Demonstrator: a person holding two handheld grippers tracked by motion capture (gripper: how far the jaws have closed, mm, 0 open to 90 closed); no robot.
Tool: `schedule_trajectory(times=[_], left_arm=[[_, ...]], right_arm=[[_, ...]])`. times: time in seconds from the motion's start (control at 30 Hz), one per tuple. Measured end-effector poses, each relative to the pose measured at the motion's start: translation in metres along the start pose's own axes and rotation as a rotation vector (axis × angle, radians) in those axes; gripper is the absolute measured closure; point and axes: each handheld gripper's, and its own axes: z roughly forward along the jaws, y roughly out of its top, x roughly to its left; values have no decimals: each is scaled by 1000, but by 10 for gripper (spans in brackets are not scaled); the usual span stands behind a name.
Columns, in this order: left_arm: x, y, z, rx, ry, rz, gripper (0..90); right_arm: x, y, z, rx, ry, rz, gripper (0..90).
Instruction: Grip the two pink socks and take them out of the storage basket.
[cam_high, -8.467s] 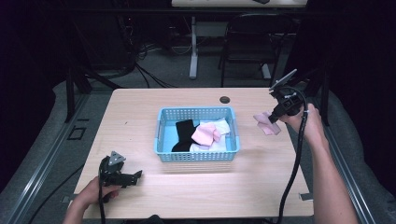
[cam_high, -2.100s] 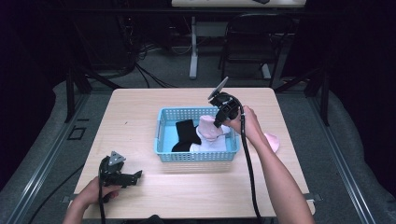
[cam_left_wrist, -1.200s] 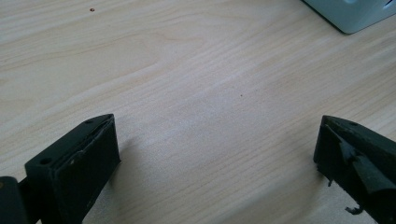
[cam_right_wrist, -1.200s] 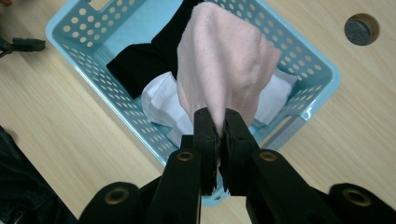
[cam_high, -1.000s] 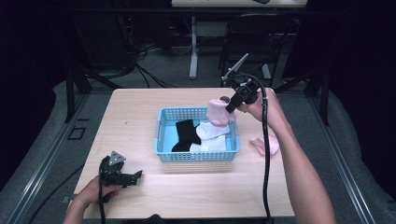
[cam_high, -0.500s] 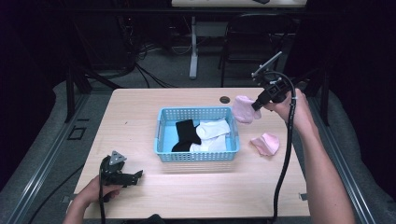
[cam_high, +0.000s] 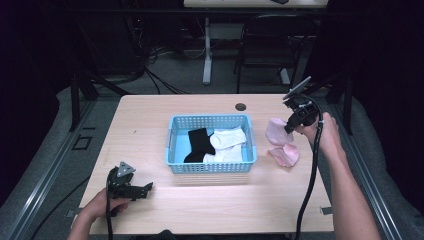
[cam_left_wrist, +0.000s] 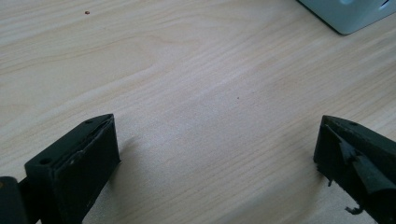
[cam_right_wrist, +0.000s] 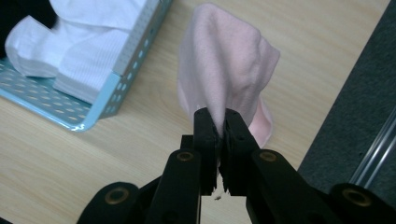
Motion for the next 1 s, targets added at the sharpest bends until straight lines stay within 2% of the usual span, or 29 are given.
schedule_trajectory(times=[0.2,0.23,0.37,0.47,0.53,0.6,0.67,0.8,0.93,1.0], left_arm=[[0,0,0,0,0,0,0],[0,0,0,0,0,0,0],[0,0,0,-1,0,-2,0],[0,0,0,0,0,0,0],[0,0,0,0,0,0,0],[0,0,0,0,0,0,0],[0,0,0,0,0,0,0],[0,0,0,0,0,0,0],[0,0,0,0,0,0,0],[0,0,0,0,0,0,0]], right_arm=[[-14,-12,39,39,2,53,858],[-15,-14,45,31,-3,70,858],[-19,-20,67,60,-8,100,845],[-22,-24,77,79,2,112,720],[-24,-26,77,74,16,130,560],[-26,-30,75,40,36,148,434],[-25,-33,70,28,27,147,309],[-22,-44,62,-8,30,145,161],[-16,-58,54,-30,41,130,71],[-12,-66,51,-61,28,129,40]])
